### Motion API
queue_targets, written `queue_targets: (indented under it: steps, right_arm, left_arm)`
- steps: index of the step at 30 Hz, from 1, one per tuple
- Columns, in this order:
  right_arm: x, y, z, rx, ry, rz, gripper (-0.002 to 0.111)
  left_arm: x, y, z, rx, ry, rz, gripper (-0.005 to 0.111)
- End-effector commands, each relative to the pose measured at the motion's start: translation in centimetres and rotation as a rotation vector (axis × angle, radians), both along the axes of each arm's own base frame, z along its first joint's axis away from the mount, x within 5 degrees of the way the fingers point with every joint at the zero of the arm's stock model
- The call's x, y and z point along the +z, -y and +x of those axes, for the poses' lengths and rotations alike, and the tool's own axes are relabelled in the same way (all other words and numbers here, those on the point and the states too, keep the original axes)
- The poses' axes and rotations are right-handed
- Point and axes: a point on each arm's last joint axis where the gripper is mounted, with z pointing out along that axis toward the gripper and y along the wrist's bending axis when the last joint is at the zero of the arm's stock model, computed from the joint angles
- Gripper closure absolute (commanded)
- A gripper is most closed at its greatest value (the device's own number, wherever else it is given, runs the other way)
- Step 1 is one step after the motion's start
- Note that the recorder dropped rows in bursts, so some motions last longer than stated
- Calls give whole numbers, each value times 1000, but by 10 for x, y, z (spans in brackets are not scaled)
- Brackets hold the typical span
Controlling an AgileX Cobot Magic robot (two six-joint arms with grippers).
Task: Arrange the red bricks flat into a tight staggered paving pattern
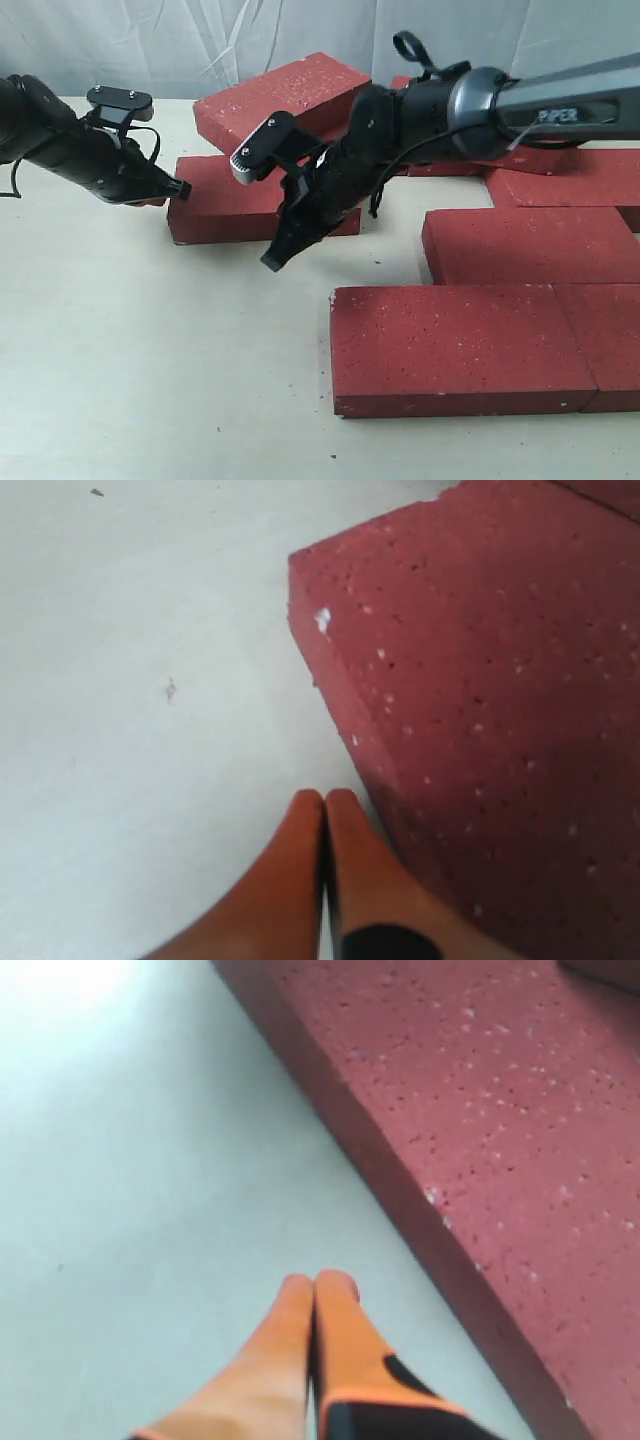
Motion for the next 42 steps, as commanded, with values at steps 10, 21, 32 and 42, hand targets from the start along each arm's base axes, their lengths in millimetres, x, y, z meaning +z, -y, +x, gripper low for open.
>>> queue_targets:
  steps: [10,21,32,42]
  right_arm:
    - [22,103,51,-472,5,37,109]
    - [-16,102,65,-501,34,36,109]
    - [-15,96,61,-462,23,11,109]
    - [16,103,52,-401,43,-47,109]
  left_arm:
    - [-7,-7,10,75,62,16,107]
    - [-24,13,20,26,19,0,107]
    - [-36,37,28,-31,18,2,107]
    - [-34,44,28,-54,0,-16,107]
